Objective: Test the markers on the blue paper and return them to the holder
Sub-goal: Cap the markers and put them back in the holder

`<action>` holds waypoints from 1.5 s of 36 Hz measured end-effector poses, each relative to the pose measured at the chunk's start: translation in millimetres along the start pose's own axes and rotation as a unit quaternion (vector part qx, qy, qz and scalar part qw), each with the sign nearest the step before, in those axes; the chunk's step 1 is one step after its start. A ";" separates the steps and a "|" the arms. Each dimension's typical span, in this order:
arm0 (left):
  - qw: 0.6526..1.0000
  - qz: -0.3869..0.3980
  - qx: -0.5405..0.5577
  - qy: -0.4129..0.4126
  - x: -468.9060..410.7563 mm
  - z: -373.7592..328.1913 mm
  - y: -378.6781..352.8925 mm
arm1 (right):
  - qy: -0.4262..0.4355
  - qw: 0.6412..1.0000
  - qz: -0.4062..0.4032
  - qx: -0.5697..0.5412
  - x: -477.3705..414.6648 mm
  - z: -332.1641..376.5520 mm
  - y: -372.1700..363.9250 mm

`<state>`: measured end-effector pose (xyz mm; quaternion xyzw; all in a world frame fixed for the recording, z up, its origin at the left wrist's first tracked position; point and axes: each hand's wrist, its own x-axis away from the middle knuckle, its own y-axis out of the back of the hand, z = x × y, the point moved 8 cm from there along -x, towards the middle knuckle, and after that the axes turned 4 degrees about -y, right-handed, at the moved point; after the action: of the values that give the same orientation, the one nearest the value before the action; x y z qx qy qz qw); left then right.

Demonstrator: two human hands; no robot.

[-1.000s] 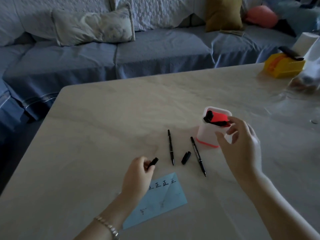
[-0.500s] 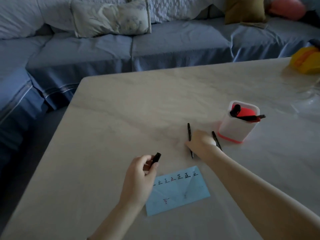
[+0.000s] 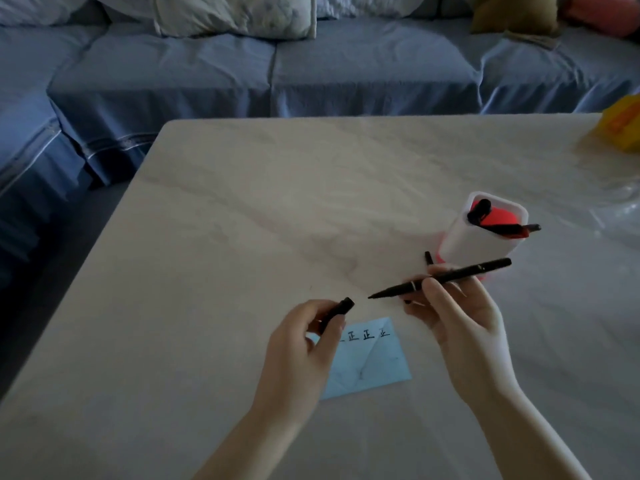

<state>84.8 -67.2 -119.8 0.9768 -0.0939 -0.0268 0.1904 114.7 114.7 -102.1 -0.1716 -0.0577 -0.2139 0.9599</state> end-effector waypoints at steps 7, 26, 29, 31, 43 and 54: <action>0.999 0.024 -0.015 -0.018 8.2 -12.3 -4.6 | -0.004 1.000 -0.006 -0.019 8.9 -6.1 4.6; 0.987 0.037 -0.103 -0.115 17.7 -35.3 -8.1 | -0.017 0.999 0.043 0.000 16.4 -14.3 2.9; 0.984 0.031 -0.119 -0.132 18.6 -38.2 -7.2 | -0.030 0.998 0.043 -0.023 17.1 -16.4 4.0; 0.981 0.032 -0.125 -0.144 19.0 -41.3 -7.4 | -0.026 0.998 0.039 -0.029 17.3 -16.4 4.7; 0.989 0.003 -0.081 -0.120 23.2 -46.2 -5.6 | -0.024 0.996 0.065 -0.056 25.2 -20.2 -2.9; 0.982 0.078 0.141 0.094 26.4 -22.1 -24.3 | 0.002 0.995 0.099 -0.025 27.2 -20.1 -4.7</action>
<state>116.9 -42.1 -108.9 0.9817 -0.1542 0.0940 0.0603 138.0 93.0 -114.5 -0.2005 -0.0335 -0.1198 0.9718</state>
